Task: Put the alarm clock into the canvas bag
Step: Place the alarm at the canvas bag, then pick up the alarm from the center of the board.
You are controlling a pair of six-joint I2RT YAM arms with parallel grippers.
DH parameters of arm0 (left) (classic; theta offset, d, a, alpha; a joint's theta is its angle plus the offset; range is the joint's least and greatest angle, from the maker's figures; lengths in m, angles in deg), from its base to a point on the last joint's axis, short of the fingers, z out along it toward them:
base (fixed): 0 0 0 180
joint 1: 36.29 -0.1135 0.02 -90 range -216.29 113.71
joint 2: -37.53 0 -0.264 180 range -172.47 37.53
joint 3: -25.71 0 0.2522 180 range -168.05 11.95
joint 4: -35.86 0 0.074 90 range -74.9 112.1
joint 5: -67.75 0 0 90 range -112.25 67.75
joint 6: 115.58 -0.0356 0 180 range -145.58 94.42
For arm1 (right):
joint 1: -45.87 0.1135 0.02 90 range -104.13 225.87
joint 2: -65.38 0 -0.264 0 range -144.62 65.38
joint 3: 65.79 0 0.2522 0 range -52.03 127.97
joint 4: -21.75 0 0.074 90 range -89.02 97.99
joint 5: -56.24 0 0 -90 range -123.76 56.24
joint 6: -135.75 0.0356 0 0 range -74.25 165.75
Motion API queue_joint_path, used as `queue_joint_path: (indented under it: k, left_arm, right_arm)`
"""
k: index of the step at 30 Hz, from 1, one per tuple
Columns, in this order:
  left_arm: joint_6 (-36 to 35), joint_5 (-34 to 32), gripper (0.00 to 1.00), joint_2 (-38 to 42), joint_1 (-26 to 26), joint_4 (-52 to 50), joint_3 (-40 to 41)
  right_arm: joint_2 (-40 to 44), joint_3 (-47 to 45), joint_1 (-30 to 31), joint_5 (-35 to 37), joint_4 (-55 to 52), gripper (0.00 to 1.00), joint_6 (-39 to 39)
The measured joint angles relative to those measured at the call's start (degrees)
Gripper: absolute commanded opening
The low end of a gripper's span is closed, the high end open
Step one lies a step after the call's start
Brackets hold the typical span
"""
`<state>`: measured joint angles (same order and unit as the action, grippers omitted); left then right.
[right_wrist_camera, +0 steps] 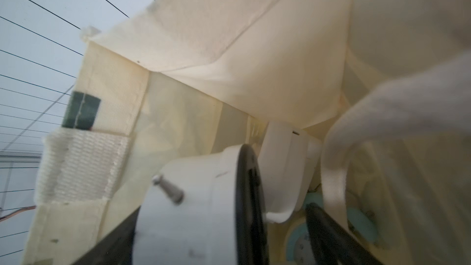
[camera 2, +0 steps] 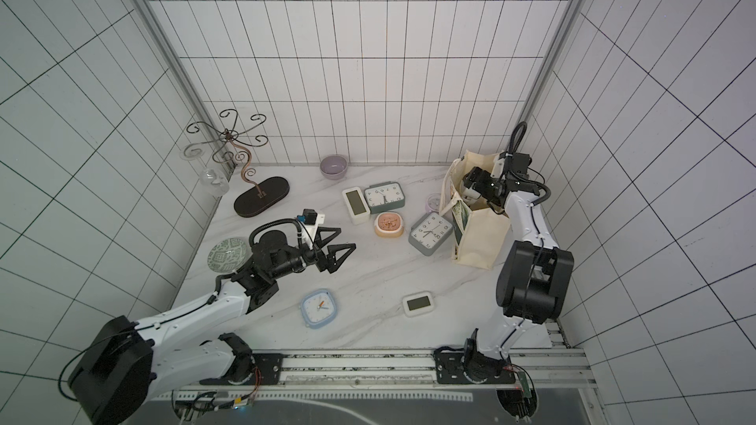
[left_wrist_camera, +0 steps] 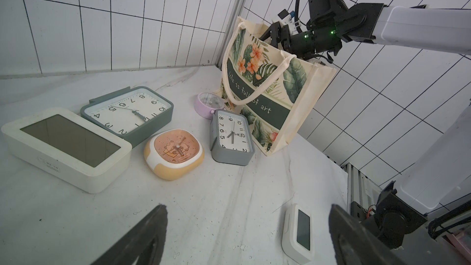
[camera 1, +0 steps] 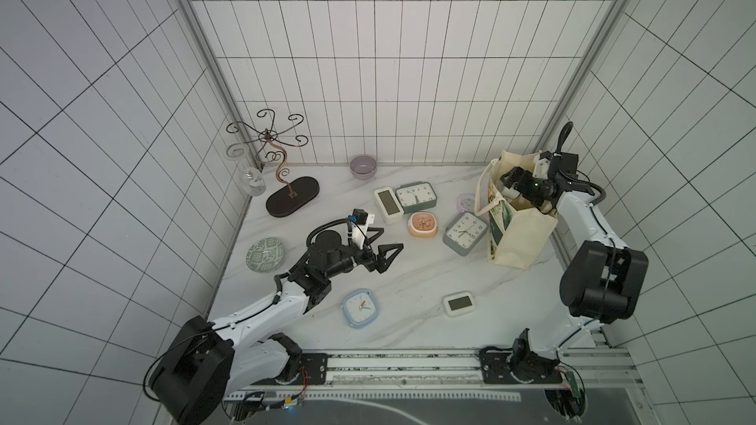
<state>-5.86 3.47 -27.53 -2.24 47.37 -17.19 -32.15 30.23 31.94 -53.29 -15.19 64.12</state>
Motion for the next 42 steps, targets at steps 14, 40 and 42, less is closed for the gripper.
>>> queue_joint_path:
  k: [14, 40, 42]
  left_arm:
    - [1.38, -6.97, 0.96, 1.29, -0.02, -8.83, -3.34]
    - [13.97, -13.64, 0.95, 15.19, -3.3, -61.59, -7.72]
    - [15.5, -12.96, 0.94, 15.17, -3.78, -64.43, -7.65]
  right_arm:
    - [24.7, -0.04, 7.72, 17.75, -0.22, 1.0, -6.32]
    - [27.89, -29.92, 48.87, -6.95, 7.08, 0.84, -8.76]
    - [26.08, -32.74, 49.2, -8.72, 8.7, 0.82, -5.73]
